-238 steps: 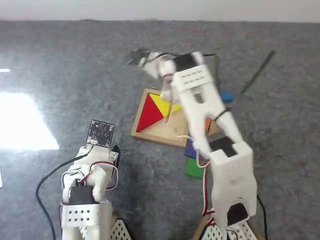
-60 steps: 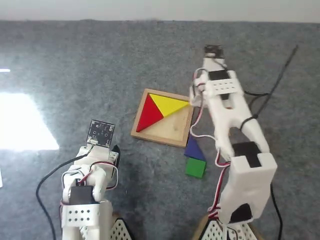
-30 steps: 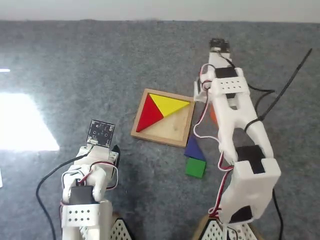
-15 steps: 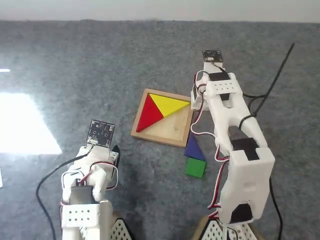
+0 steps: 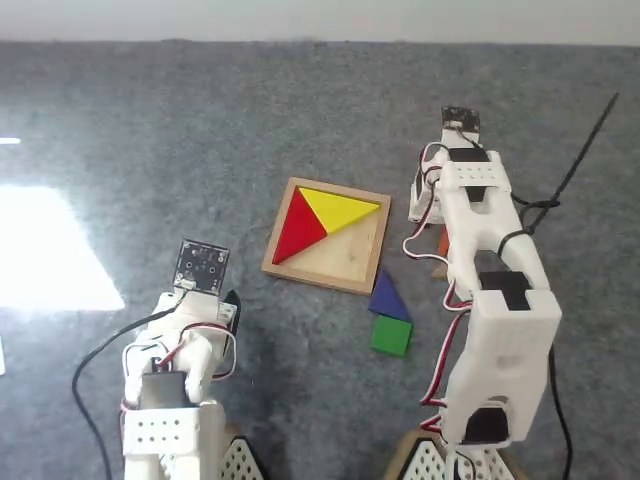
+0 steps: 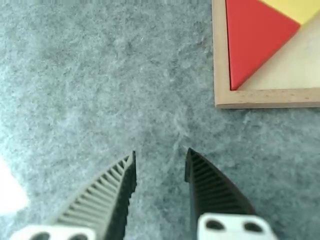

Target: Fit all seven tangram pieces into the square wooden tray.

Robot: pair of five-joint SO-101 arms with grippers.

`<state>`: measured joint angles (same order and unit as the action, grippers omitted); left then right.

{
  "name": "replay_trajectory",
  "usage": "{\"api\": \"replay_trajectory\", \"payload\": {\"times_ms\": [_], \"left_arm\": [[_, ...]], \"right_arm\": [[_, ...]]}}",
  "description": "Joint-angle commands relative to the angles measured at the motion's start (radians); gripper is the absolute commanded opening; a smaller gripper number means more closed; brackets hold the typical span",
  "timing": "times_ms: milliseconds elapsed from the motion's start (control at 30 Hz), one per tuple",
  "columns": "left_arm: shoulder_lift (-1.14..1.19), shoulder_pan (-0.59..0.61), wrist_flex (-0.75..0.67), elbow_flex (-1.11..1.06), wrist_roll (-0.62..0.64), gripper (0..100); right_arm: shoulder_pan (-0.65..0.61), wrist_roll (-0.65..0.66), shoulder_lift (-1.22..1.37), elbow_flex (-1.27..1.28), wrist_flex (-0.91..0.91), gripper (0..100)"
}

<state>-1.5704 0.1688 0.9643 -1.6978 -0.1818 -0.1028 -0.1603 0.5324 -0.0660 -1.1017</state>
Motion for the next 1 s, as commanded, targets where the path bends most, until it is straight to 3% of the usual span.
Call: {"api": "replay_trajectory", "payload": {"times_ms": [0, 233, 400, 700, 833, 967], "left_arm": [[-0.015, 0.006, 0.000, 0.008, -0.012, 15], [-0.015, 0.006, 0.000, 0.008, -0.012, 15], [-0.015, 0.006, 0.000, 0.008, -0.012, 15], [-0.015, 0.006, 0.000, 0.008, -0.012, 15], [-0.015, 0.006, 0.000, 0.008, -0.012, 15], [-0.015, 0.006, 0.000, 0.008, -0.012, 15]], "right_arm": [[0.019, 0.009, -0.005, -0.011, 0.001, 21.0], [0.102, 0.014, -0.051, -0.095, -0.073, 21.0], [0.139, 0.086, -0.050, -0.153, -0.143, 21.0], [0.165, 0.135, -0.056, -0.157, -0.153, 21.0], [0.134, 0.127, -0.091, -0.153, -0.145, 21.0], [0.099, -0.006, -0.082, -0.150, -0.142, 21.0]]}}
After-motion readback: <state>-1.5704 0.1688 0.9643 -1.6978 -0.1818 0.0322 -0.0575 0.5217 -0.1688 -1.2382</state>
